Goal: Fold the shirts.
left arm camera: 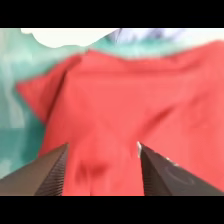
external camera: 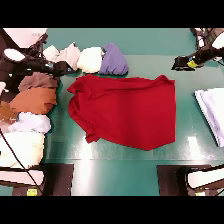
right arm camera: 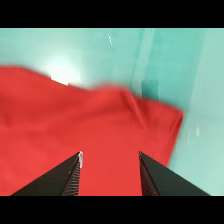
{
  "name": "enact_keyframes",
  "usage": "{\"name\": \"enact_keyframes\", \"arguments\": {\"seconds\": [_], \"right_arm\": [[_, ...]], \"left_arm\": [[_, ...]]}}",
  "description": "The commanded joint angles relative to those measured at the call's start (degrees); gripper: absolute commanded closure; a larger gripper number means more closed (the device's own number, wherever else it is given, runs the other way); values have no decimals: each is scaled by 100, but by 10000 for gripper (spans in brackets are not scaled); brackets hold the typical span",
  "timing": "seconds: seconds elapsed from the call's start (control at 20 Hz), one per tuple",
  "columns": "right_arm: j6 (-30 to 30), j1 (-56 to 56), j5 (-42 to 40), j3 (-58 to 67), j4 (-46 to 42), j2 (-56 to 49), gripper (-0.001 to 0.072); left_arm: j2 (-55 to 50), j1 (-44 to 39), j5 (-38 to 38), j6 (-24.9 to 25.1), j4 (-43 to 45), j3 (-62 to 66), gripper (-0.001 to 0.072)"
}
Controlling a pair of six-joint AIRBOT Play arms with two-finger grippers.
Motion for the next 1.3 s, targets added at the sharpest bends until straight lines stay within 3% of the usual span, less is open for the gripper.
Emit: {"name": "enact_keyframes", "arguments": {"seconds": [0.0, 0.2, 0.45, 0.75, 0.9, 0.95, 1.15, 1.2, 1.25], "right_arm": [[-216, -184, 654, -483, 481, 461, 298], [-413, -531, 680, -1963, 1864, 1429, 298], [-413, -621, 306, -3023, 1937, 2334, 298], [-409, -619, 197, -3322, 1950, 2791, 299], [-404, -614, 201, -3322, 1954, 2787, 300], [-404, -614, 203, -3322, 1952, 2787, 300], [-404, -621, 267, -3322, 1943, 2789, 300], [-404, -621, 269, -3322, 1937, 2791, 300], [-404, -645, 313, -3322, 1934, 2791, 300]], "left_arm": [[291, 651, -1344, -61, 136, -28, 191], [1182, 844, -1261, -98, 546, -1788, 191], [1832, 835, -269, -105, 522, -3829, 191], [1823, 782, 442, 146, 210, -4253, 192], [1784, 306, 920, 210, 216, -4251, 193], [1698, 129, 1027, 190, 210, -4251, 230], [1366, -343, 1080, 52, 199, -4249, 233], [1368, -343, 1091, 39, 155, -4238, 426], [1368, -326, 1056, 44, 160, -4177, 690]]}}
